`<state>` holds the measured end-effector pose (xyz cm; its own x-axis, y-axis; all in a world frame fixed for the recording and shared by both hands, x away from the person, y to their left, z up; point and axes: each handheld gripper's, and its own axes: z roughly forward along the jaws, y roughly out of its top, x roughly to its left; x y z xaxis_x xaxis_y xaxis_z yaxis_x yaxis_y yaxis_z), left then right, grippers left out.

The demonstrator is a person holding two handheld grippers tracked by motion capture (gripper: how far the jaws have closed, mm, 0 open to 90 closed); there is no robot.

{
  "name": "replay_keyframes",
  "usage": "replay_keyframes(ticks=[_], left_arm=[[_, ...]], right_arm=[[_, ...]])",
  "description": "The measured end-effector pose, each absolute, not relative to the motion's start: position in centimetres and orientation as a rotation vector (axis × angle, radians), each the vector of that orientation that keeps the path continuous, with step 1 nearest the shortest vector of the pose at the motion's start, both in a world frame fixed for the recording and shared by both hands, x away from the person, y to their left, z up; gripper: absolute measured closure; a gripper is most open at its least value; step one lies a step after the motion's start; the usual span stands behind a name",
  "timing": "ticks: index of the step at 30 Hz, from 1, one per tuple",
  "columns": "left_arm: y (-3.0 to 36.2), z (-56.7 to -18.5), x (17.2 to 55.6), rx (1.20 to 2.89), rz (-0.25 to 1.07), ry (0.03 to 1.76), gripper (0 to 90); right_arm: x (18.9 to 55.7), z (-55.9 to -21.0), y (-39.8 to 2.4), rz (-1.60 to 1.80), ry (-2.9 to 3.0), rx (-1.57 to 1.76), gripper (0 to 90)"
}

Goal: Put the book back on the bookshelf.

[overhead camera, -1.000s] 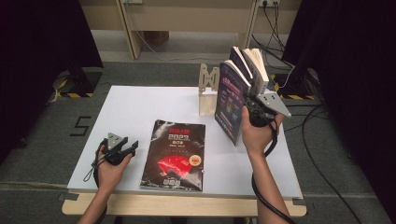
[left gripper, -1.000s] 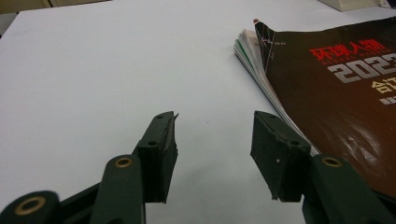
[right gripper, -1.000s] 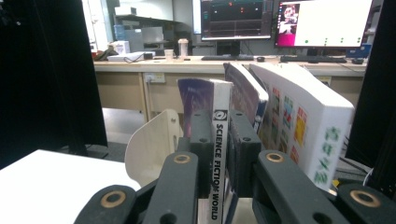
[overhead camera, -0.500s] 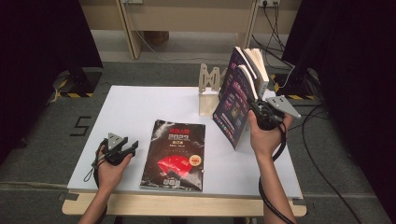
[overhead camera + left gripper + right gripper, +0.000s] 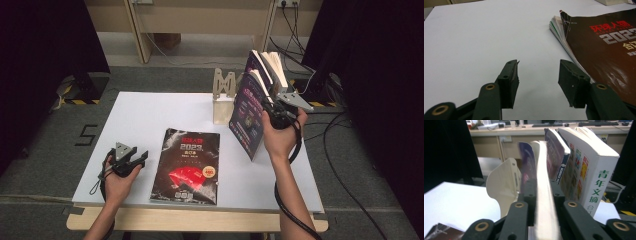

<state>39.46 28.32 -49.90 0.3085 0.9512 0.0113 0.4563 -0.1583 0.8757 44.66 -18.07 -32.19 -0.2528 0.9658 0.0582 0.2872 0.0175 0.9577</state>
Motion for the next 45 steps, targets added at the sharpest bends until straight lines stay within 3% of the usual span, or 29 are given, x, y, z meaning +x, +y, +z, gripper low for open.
replay_keyframes(ticks=[25, 45], left_arm=[[28.3, -49.9, 39.5, 1.76, 0.762, 1.271, 49.5], [28.4, -50.0, 39.5, 1.749, 0.757, 1.274, 49.4]], right_arm=[[44.5, -31.8, -17.8, 1.343, 1.599, 1.327, 83.4], [47.6, -29.9, -16.4, 1.358, 1.511, 1.294, 83.4]])
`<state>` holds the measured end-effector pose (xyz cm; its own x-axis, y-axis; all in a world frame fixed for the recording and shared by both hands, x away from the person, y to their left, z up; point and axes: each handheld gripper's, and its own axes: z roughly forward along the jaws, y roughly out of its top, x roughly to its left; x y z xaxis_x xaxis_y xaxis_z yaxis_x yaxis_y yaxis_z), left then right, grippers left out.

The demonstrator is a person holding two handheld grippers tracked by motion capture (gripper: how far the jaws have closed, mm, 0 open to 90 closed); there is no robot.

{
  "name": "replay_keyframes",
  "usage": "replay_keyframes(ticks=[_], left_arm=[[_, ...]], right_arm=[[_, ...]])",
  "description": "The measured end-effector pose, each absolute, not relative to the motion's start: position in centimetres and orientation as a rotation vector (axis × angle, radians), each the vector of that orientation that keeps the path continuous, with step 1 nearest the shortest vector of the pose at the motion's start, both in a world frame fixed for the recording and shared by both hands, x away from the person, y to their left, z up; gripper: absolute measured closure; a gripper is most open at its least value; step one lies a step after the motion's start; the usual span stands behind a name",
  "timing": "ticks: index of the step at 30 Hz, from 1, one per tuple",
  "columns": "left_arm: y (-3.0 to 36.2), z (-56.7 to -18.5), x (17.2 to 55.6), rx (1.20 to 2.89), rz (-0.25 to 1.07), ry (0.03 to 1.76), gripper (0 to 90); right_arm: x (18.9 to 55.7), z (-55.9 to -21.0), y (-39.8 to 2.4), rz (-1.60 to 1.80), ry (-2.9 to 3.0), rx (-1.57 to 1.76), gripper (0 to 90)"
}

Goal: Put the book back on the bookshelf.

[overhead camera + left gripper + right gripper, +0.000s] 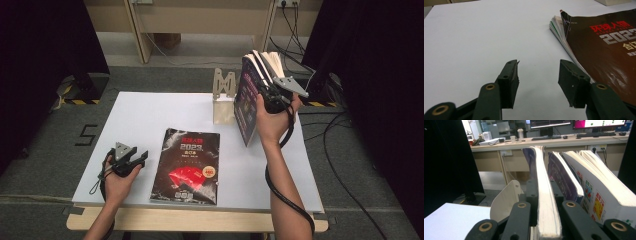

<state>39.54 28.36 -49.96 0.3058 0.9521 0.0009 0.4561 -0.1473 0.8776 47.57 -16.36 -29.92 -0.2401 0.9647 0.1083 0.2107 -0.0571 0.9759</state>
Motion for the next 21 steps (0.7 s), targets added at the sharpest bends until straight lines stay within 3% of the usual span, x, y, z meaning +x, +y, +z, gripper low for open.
replay_keyframes(ticks=[21], left_arm=[[28.36, -49.96, 39.52, 1.751, 0.758, 1.271, 49.5]], right_arm=[[48.45, -29.85, -16.18, 1.34, 1.486, 1.289, 83.4]])
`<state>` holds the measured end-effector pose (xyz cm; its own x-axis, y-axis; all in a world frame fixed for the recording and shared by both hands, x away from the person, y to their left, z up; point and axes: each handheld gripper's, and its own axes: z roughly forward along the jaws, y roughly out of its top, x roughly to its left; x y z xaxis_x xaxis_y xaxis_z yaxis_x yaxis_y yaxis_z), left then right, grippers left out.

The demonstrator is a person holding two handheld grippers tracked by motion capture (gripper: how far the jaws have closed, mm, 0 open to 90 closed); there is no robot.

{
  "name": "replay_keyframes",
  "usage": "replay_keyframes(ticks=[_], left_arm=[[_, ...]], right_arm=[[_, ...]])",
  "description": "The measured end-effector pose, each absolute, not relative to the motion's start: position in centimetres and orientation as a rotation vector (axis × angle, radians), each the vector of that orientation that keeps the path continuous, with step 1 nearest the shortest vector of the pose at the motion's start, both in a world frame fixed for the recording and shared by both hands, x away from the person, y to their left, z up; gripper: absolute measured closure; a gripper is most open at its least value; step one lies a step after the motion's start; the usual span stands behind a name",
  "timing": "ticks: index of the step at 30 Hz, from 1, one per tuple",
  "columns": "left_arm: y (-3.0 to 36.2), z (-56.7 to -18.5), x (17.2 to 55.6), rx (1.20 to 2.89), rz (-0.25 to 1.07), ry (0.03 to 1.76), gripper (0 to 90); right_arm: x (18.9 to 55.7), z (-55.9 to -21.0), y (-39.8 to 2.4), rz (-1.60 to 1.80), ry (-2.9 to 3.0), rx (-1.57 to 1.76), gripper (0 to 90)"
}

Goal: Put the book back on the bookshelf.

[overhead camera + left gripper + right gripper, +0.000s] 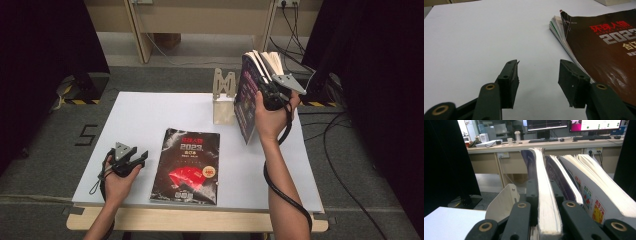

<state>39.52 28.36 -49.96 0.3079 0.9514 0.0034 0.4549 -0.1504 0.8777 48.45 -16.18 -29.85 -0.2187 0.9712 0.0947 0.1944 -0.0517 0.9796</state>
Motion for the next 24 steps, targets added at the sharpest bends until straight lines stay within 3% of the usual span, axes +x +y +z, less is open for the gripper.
replay_keyframes(ticks=[24], left_arm=[[28.4, -49.9, 39.5, 1.751, 0.76, 1.271, 49.5]], right_arm=[[49.9, -28.8, -15.6, 1.331, 1.458, 1.273, 83.4]])
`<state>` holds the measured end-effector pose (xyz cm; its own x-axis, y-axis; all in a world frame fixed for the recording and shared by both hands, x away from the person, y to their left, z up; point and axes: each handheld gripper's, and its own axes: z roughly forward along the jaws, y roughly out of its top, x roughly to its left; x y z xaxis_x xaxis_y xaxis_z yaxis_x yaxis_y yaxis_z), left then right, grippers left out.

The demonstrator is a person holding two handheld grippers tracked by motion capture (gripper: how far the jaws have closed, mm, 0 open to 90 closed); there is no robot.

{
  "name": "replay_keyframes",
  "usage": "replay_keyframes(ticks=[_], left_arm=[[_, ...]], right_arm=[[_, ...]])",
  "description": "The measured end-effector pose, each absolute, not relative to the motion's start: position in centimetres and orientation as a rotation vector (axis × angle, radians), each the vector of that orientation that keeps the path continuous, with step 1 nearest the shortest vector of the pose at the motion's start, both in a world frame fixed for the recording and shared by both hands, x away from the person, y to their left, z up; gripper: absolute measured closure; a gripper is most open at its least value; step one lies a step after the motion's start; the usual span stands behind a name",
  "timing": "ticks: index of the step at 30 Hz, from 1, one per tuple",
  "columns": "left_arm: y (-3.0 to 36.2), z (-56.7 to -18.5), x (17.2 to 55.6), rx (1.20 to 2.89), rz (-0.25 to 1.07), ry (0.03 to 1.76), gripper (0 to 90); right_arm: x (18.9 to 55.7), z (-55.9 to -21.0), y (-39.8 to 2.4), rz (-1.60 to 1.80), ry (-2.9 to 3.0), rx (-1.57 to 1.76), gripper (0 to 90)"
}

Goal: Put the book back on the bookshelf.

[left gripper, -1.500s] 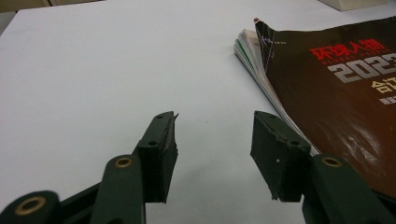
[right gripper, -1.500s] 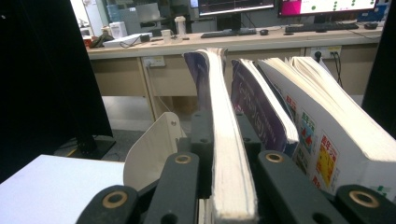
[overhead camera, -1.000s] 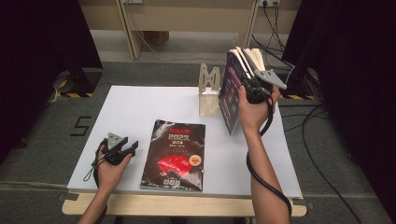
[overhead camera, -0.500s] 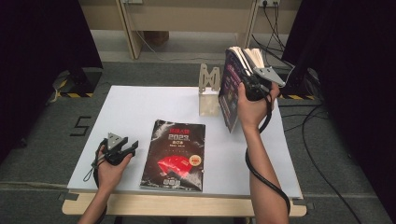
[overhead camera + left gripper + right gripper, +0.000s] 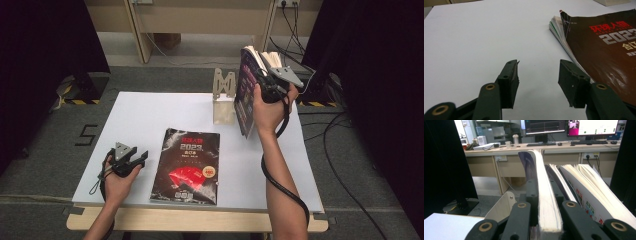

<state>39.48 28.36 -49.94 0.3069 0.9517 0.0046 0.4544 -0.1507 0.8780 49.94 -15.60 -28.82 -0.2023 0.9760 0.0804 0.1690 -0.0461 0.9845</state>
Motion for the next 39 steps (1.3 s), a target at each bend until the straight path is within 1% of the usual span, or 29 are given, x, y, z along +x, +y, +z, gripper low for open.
replay_keyframes(ticks=[28, 39], left_arm=[[28.4, -49.9, 39.5, 1.755, 0.757, 1.269, 49.5], [28.4, -50.0, 39.5, 1.751, 0.755, 1.269, 49.6]], right_arm=[[51.4, -28.4, -14.9, 1.32, 1.431, 1.277, 83.4], [52.3, -28.8, -14.2, 1.292, 1.415, 1.267, 83.4]])
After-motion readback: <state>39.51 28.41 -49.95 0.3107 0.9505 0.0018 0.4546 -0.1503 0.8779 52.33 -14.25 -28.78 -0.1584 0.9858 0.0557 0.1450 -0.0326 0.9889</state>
